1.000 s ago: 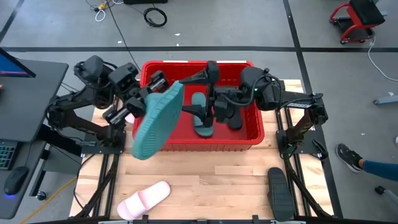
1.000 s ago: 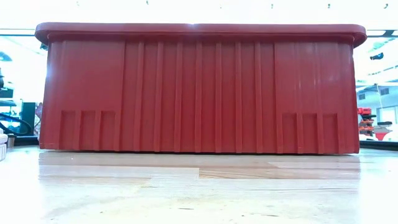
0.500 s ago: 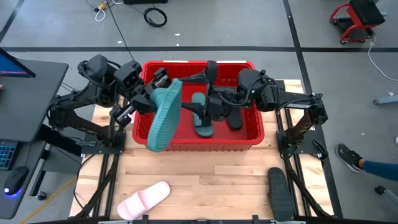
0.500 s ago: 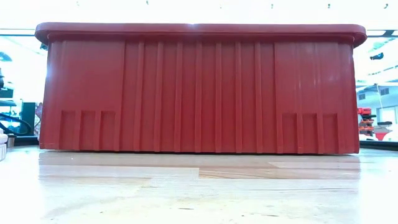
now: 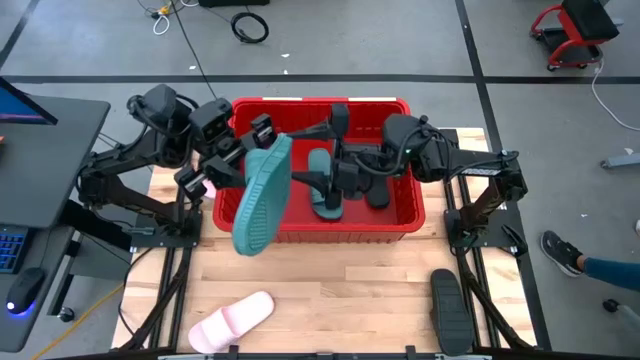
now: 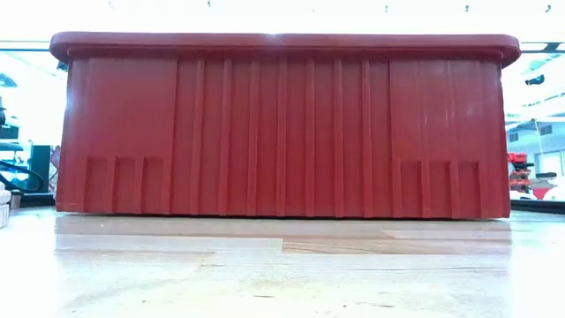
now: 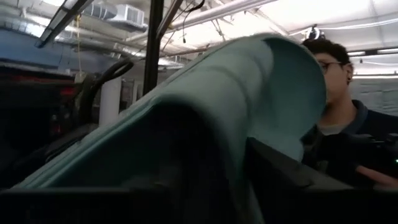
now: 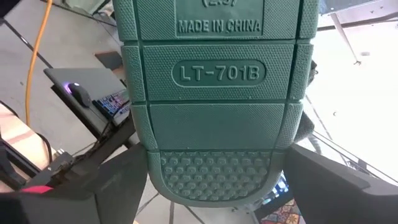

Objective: Pick and place slides into bin
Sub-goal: Put the green slide into the red bin

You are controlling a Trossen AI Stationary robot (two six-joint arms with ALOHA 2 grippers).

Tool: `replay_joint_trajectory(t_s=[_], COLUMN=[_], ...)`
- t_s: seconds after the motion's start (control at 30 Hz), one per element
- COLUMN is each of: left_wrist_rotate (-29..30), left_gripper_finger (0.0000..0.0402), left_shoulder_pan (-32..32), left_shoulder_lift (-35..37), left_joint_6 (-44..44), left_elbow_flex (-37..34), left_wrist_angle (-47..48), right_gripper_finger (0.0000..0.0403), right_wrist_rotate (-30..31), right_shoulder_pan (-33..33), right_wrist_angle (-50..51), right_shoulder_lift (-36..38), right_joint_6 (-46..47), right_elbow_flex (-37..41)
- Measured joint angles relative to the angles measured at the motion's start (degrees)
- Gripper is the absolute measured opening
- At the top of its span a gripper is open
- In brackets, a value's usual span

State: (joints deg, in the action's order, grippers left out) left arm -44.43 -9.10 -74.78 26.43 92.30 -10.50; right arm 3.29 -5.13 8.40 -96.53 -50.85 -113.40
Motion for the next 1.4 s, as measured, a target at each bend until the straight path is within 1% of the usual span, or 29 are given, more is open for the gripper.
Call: replay_joint_trajectory(t_s=[0.17, 0.3, 0.4, 0.53, 0.7, 0.83, 1.0, 1.13, 1.2, 1.3, 1.4], left_wrist_rotate=[-1.1, -1.8, -1.8, -1.8, -1.7, 3.7, 14.0, 22.7, 26.0, 29.0, 29.4], left_gripper_finger=[0.0235, 0.0268, 0.0275, 0.0268, 0.0254, 0.0243, 0.0227, 0.0214, 0.0208, 0.0198, 0.0190], left_shoulder_pan=[-1.1, -3.1, -4.6, -7.0, -10.6, -13.3, -15.8, -16.2, -16.2, -16.2, -16.2], left_shoulder_lift=[1.3, 2.3, 3.6, 5.2, 8.7, 12.3, 17.3, 20.2, 21.2, 22.1, 22.4], left_joint_6=[-0.3, -3.8, -6.0, -8.4, -12.4, -17.1, -21.3, -23.2, -23.4, -24.3, -25.7], left_elbow_flex=[-0.1, -0.1, -0.1, -0.1, -0.1, -0.1, 0.0, 0.0, 0.0, 0.0, 0.0], left_wrist_angle=[3.6, 9.6, 14.3, 20.7, 31.9, 42.7, 53.4, 59.7, 61.8, 64.6, 65.9], right_gripper_finger=[0.0347, 0.0346, 0.0345, 0.0345, 0.0345, 0.0345, 0.0344, 0.0344, 0.0344, 0.0344, 0.0341], right_wrist_rotate=[-0.3, -1.2, -1.6, -0.7, 3.9, 8.9, 15.4, 17.8, 19.1, 22.8, 26.2], right_shoulder_pan=[-0.5, -1.1, -1.3, -1.3, -1.0, -0.3, 0.9, 1.4, 1.4, 1.3, 1.6], right_wrist_angle=[-0.3, -0.9, -1.5, -1.4, -1.8, -1.7, 0.5, 3.5, 6.0, 10.6, 15.4], right_shoulder_lift=[0.0, 0.1, 0.1, 0.1, 0.3, 0.3, 0.3, 0.3, 0.3, 0.3, 0.3], right_joint_6=[0.3, 2.4, 3.0, 4.4, 9.9, 14.6, 22.5, 30.1, 33.1, 38.7, 45.9], right_elbow_flex=[0.0, -0.2, -0.2, -0.2, -0.2, -0.2, -0.1, -0.1, -0.1, 0.0, 0.0])
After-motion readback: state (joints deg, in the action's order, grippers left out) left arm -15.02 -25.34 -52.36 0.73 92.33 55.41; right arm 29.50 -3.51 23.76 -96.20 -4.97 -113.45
